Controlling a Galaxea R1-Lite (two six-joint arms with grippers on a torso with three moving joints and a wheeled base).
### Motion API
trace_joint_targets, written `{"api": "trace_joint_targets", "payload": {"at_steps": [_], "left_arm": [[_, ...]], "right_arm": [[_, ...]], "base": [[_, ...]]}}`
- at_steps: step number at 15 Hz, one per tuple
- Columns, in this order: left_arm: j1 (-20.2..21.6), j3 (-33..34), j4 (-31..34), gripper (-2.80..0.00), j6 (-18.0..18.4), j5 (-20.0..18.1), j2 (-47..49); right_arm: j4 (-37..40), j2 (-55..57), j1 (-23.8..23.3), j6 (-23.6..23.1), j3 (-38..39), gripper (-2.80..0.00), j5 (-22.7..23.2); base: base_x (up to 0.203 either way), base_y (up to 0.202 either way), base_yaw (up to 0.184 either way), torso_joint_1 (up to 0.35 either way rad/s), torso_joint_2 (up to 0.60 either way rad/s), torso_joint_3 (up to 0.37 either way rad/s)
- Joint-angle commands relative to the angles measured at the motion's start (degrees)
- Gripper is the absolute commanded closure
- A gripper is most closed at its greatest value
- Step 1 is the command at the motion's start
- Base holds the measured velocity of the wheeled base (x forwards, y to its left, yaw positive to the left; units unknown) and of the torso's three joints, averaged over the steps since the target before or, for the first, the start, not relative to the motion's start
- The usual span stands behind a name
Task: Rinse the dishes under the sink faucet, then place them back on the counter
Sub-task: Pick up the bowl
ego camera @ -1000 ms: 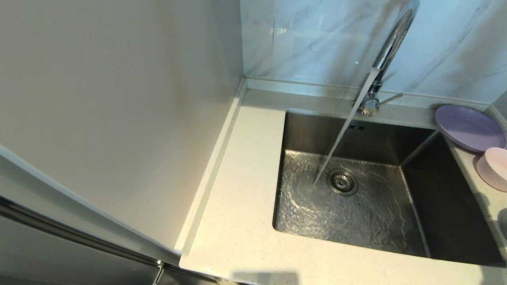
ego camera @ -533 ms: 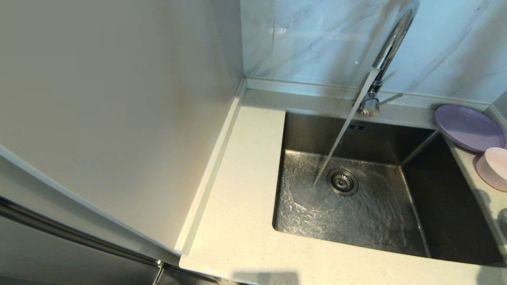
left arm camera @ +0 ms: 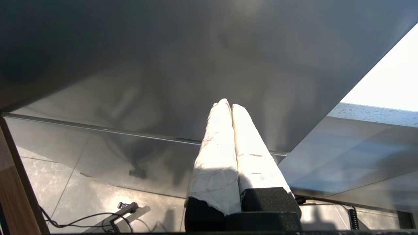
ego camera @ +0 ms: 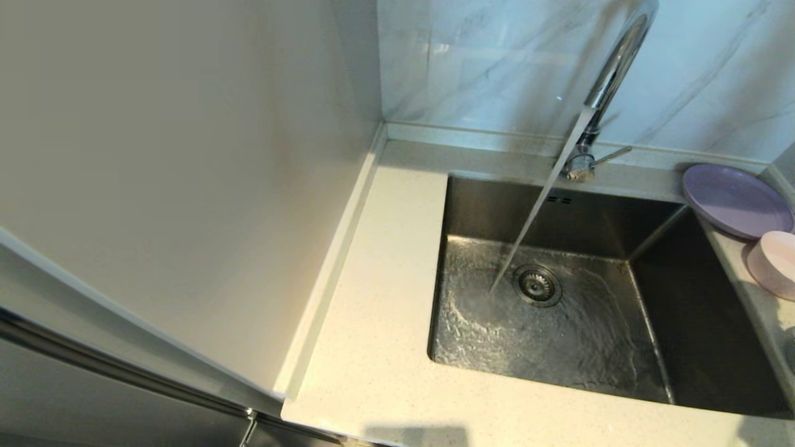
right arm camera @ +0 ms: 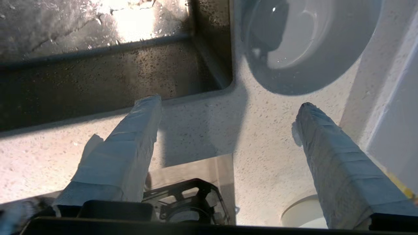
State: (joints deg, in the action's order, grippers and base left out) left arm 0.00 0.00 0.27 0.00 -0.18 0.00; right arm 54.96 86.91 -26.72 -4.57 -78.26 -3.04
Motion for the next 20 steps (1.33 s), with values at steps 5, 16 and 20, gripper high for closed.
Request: {"api": "trace_joint_targets", "payload": {"at_steps": [5, 16, 20], "left_arm": [[0.0, 0.0, 0.0, 0.0, 0.0, 0.0, 0.0], [0.0, 0.0, 0.0, 0.0, 0.0, 0.0, 0.0], [0.0, 0.0, 0.0, 0.0, 0.0, -0.1, 0.0]], "right_arm": [[0.7, 7.3, -3.8, 0.3, -1.1, -2.8, 4.2], [0.3, 16.7, -5.4, 0.1, -6.6, -2.8, 7.3], [-2.3, 18.8, -6.8, 0.0, -7.0, -2.8, 7.3]], "base": [[0.0, 0.0, 0.0, 0.0, 0.0, 0.0], [0.0, 0.0, 0.0, 0.0, 0.0, 0.0], [0.0, 0.0, 0.0, 0.0, 0.0, 0.0]]}}
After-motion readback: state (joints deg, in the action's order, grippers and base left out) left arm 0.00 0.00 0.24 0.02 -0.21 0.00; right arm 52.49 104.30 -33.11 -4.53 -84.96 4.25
